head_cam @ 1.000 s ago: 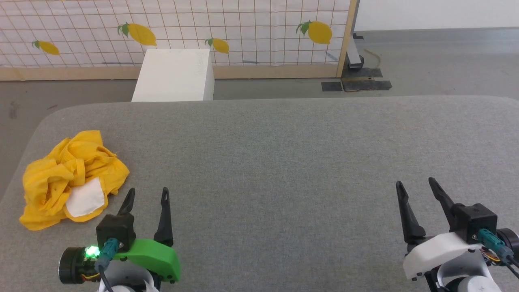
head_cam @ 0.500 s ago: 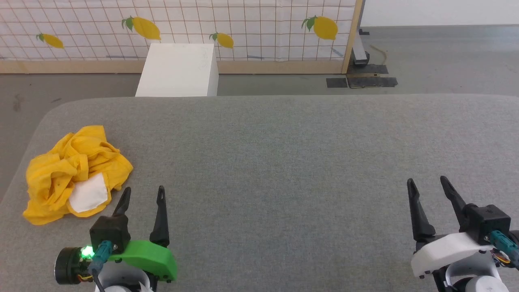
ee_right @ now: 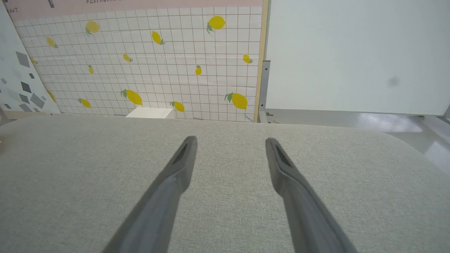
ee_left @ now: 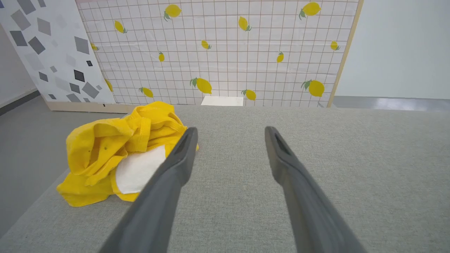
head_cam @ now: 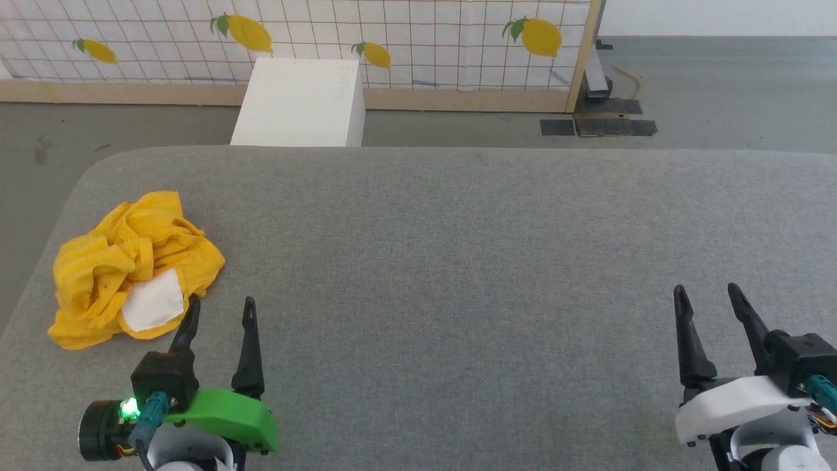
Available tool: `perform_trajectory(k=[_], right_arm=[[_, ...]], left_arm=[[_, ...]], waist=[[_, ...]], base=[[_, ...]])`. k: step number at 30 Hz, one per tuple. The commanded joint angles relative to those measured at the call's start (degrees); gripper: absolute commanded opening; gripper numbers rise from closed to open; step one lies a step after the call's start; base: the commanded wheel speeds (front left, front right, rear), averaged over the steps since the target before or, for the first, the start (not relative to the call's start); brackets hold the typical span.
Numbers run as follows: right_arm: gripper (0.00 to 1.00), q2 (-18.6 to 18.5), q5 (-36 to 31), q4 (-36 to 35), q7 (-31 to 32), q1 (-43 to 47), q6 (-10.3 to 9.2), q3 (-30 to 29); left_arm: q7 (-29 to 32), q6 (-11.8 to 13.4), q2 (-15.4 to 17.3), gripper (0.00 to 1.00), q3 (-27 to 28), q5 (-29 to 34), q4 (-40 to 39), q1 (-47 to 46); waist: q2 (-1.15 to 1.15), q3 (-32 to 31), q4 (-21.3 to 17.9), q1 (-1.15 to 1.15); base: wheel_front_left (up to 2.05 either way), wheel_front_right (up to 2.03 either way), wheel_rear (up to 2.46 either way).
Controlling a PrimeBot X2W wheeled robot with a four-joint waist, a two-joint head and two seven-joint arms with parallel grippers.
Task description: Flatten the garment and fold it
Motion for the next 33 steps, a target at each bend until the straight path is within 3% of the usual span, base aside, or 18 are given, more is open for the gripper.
perform_trajectory(k=[1, 16, 33], right_arm=[[1.00, 0.0, 0.4, 0.2, -0.7, -1.1, -0.04, -0.2], [1.00, 0.0, 0.2, 1.2, -2.4, -1.4, -0.06, 0.1], [1.00, 0.0, -0.3, 3.3, -4.5, -2.5, -0.07, 2.1]], left_arm=[[-0.6, -0.3, -0.1, 1.00, 0.3, -1.0, 0.2, -0.6], [-2.4, -0.1, -0.1, 1.00, 1.2, -2.5, 0.9, -0.7], [-4.4, 0.2, -0.1, 1.00, 2.1, -4.9, 1.9, -0.7]], waist=[[0.00, 0.1, 0.3, 0.00], [0.00, 0.6, 5.5, 0.00], [0.00, 1.8, 15.5, 0.00]], base=[[0.00, 0.00, 0.00], [0.00, 0.00, 0.00], [0.00, 0.00, 0.00]])
